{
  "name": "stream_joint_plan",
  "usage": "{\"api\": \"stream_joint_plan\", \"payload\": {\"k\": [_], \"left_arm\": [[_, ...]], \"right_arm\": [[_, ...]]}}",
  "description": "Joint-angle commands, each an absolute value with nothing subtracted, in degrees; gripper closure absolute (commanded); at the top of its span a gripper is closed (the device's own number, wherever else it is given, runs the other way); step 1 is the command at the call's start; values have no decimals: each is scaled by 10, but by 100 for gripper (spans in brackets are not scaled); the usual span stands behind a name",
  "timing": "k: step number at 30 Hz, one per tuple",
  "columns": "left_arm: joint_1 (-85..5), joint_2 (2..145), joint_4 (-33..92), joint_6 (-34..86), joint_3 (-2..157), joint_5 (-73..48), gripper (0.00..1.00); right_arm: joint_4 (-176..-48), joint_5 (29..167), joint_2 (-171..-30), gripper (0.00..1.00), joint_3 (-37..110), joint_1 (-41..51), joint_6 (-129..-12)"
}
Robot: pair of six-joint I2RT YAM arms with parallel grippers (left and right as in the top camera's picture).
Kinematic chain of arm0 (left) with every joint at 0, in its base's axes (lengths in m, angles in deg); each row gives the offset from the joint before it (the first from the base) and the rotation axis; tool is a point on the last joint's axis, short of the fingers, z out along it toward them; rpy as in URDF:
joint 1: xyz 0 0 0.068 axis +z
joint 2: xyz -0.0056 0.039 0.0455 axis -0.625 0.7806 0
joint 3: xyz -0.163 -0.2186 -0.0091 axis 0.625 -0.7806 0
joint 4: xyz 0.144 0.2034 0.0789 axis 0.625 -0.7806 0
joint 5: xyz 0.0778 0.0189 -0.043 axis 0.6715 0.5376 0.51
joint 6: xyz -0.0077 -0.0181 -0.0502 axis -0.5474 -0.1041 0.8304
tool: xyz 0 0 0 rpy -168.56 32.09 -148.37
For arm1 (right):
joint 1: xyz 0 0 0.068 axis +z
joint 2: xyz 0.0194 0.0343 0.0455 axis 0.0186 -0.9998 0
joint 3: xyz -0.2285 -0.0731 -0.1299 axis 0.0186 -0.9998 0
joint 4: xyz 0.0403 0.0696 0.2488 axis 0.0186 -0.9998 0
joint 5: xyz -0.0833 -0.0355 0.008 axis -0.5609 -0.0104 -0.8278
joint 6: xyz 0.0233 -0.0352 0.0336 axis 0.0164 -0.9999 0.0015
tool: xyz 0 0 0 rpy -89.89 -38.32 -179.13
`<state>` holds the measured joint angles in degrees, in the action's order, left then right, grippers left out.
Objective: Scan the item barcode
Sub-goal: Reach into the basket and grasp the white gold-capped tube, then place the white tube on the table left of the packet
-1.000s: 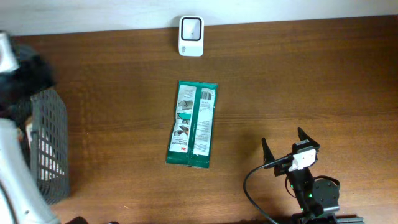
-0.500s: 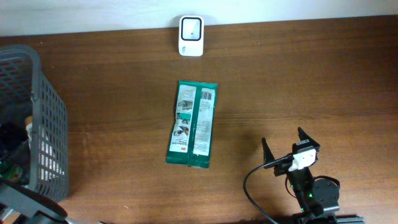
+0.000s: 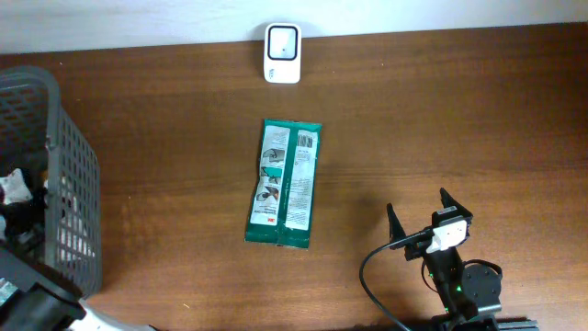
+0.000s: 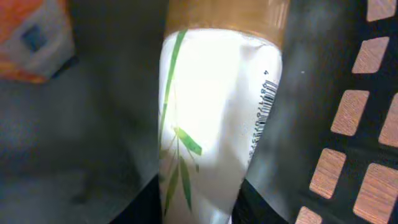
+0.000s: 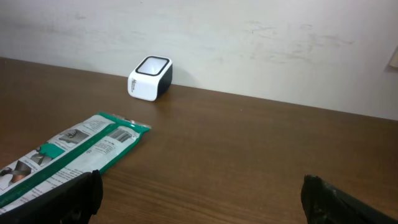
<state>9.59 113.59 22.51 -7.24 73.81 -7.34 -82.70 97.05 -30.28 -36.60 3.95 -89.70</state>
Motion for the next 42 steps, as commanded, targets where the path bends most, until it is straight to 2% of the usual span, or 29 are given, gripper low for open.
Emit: {"api": "stream_joint_plan", "payload": {"k": [1, 2, 6, 14, 16, 18, 19, 20, 23, 24, 26, 28, 34, 38, 39, 40, 41, 42], "left_arm": [[73, 1164, 223, -73, 733, -46, 94], [72, 1161, 222, -72, 734, -46, 99], [72, 1088, 215, -43, 785, -46, 100], [68, 760, 251, -24, 855, -62, 100], [42, 698, 265, -22, 855, -89, 100], [-44, 659, 272, -16, 855, -95, 100], [-122, 665, 253, 51, 854, -96, 100], [-197, 694, 225, 69, 853, -95, 100], [-303, 781, 175, 92, 852, -81, 100], [-360, 852, 139, 101, 852, -44, 100], [-404, 922, 91, 109, 849, 14, 100], [-432, 971, 96, 129, 829, 25, 100], [-491, 1050, 298, 175, 691, 12, 100], [-519, 1095, 352, 175, 667, 31, 100], [-520, 1100, 358, 175, 667, 29, 94], [-521, 1103, 358, 175, 667, 29, 78], [-521, 1102, 357, 175, 667, 28, 44], [-521, 1102, 357, 175, 667, 23, 32]], "right_arm": [[-829, 976, -299, 2, -369, 38, -899], [-829, 976, -299, 2, -369, 38, -899], [-829, 976, -299, 2, -369, 38, -899], [-829, 976, -299, 2, -369, 38, -899], [-829, 976, -299, 2, -369, 38, -899], [-829, 976, -299, 2, -369, 38, -899], [-829, 976, -299, 2, -369, 38, -899], [-829, 976, -299, 1, -369, 38, -899], [-829, 976, -299, 2, -369, 38, -899], [-829, 976, -299, 2, -369, 38, -899], [-829, 976, -299, 2, -369, 38, -899], [-829, 976, -299, 1, -369, 38, -899], [-829, 976, -299, 2, -369, 38, -899], [-829, 976, -299, 2, -369, 38, -899], [-829, 976, -299, 2, -369, 38, -899], [-829, 976, -299, 2, -369, 38, -899], [-829, 976, -299, 2, -369, 38, -899], [-829, 976, -299, 1, -369, 38, -899]]}}
